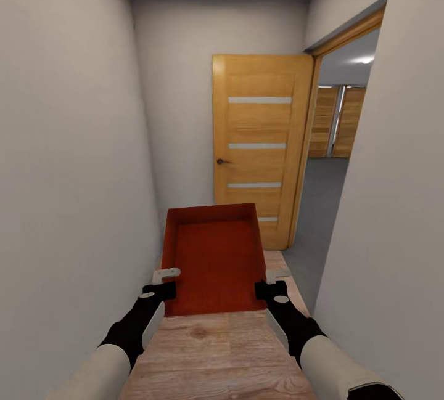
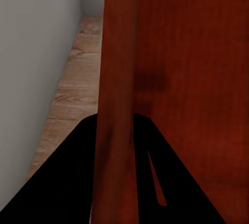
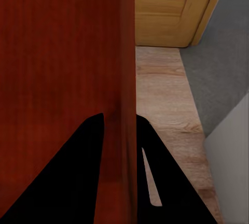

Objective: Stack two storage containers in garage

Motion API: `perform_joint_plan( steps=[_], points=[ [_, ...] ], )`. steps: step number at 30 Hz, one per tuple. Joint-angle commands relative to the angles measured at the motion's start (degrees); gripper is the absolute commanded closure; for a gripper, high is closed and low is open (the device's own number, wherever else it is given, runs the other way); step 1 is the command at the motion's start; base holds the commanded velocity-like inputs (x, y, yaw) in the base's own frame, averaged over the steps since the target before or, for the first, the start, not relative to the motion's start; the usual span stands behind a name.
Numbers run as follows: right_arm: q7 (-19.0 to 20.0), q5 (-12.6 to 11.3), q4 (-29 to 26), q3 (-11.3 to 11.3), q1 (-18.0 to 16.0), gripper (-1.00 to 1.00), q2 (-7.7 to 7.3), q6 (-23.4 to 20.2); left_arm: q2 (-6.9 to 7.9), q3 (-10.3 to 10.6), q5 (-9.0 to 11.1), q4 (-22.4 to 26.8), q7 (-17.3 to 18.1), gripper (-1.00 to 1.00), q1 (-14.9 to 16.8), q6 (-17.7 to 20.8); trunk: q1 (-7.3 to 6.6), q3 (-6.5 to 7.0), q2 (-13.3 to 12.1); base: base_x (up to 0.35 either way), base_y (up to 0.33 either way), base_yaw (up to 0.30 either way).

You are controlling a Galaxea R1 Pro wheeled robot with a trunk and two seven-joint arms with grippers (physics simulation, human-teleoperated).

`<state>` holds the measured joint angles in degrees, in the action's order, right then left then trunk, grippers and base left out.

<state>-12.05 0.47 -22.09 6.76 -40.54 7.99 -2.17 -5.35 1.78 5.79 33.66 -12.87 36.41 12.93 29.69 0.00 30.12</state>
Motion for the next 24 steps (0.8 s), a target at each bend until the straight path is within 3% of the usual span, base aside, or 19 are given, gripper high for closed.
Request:
perform_joint_plan(
  steps=[1,24],
  points=[
    [-1.0,1.3,-0.3,-3.7,-0.1,1.0,-0.08,-0.2,0.07,-4.8,0.3,0.0,-1.7,1.0,0.0,0.4,0.05,-0.01,0.0,0.323,0.0,0.0],
    [-1.0,1.3,-0.3,-3.7,-0.1,1.0,-0.17,-0.2,0.07,-4.8,0.3,0.0,-1.8,1.0,0.0,0.4,0.05,-0.01,0.0,0.323,0.0,0.0]
  ],
)
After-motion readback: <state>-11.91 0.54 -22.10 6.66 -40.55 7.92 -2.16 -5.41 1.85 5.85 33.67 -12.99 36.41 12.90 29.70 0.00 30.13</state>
